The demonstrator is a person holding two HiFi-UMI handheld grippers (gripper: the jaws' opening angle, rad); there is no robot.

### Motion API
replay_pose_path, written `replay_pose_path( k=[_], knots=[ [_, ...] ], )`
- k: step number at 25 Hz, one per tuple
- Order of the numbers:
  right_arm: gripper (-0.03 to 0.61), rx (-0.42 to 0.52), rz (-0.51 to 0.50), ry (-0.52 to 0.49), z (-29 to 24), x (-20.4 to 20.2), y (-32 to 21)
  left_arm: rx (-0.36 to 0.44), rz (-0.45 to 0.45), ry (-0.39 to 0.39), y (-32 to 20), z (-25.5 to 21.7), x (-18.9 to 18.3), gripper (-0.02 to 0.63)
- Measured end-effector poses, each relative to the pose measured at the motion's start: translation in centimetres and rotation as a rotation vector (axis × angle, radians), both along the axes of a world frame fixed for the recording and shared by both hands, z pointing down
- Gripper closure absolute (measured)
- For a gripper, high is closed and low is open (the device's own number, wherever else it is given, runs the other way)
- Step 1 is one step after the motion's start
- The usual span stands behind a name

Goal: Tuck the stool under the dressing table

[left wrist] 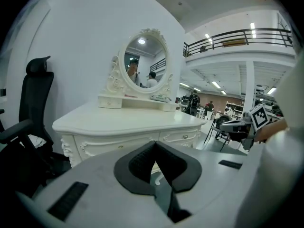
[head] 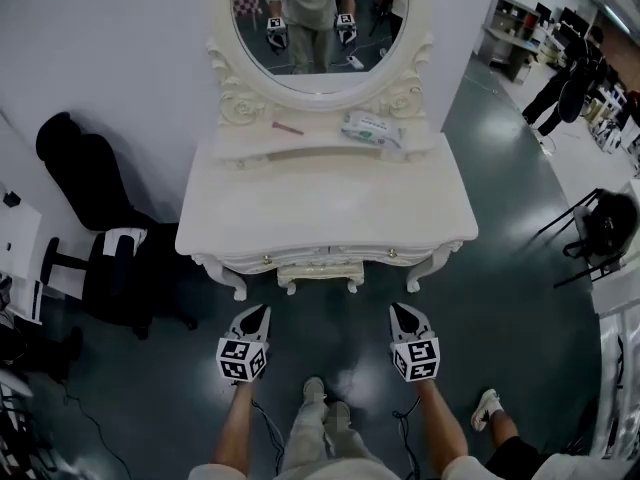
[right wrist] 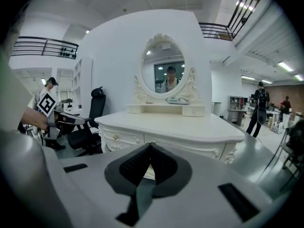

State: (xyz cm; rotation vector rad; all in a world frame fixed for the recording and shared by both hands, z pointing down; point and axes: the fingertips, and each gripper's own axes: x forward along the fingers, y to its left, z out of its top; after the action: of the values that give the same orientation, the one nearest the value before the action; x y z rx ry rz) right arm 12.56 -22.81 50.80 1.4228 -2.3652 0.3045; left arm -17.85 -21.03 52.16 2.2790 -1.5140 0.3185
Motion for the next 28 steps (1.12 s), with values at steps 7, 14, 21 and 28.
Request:
replay_pose_path(
  k=[7, 14, 21, 28],
  knots=[
    [0.577, 0.041, 0.022, 0.001, -4.7, 1.0, 2.0, 0.041, -0.026, 0.038, 1.7, -5.2, -0.1, 0.598],
    [0.577, 0.102, 0.039, 0.004, -9.2, 2.1, 3.7, 0.081, -0.038, 0.049, 3.4, -9.0, 0.4, 0.599],
    [0.577, 0.132, 0.051, 0.005, -12.2, 4.0, 6.8, 0.114, -0.046, 0.051, 5.8, -12.3, 0.4, 0.598],
    [0.577, 0.132, 0.061, 0.002, -12.9, 5.5, 10.3, 0.131, -0.045, 0.054, 8.4, -14.0, 1.4, 0.598]
  ],
)
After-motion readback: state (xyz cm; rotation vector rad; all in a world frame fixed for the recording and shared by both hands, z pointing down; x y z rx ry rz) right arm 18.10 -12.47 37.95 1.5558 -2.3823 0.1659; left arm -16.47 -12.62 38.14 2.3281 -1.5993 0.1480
